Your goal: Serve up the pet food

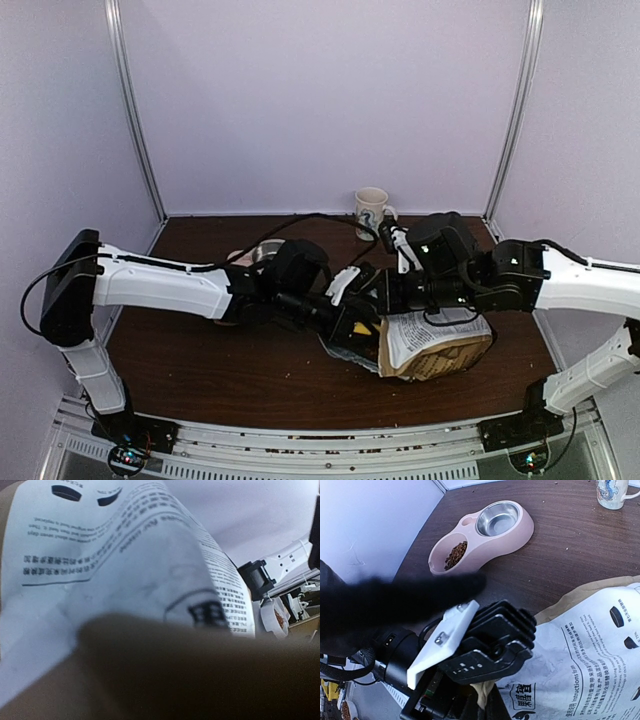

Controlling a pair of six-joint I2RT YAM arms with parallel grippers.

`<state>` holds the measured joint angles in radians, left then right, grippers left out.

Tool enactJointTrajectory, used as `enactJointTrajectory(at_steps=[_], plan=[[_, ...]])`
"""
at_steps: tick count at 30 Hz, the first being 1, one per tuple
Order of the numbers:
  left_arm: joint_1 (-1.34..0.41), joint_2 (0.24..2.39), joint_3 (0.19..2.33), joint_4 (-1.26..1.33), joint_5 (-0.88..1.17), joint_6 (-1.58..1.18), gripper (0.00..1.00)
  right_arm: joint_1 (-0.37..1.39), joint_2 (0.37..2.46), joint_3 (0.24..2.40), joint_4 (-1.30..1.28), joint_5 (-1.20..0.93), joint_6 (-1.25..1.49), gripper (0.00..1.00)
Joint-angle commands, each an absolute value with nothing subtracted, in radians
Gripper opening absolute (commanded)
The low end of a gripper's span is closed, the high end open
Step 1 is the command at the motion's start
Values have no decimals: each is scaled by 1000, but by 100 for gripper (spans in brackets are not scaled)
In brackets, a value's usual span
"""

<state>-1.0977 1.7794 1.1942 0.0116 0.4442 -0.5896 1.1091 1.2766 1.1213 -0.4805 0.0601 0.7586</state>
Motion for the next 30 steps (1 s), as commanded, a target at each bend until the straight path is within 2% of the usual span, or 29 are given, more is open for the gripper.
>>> enactJointTrajectory(at_steps=[1, 14, 19, 24, 30], plan=[[-1123, 1721, 1150, 132, 593, -579, 0, 1101, 1202, 1123, -309, 55, 770, 0], [-1080, 1532, 950, 250, 602, -757, 0, 1075, 1124, 1072, -336, 93, 786, 0], [-1043, 1461, 908, 162, 532, -891, 0, 1071, 1104, 1057, -339, 107, 796, 0], [-986, 1377, 779, 276, 534, -1067, 0, 1068, 1087, 1046, -347, 123, 801, 0], [-962, 1279, 720, 313, 527, -1132, 0, 1060, 1064, 1032, -357, 143, 813, 0]])
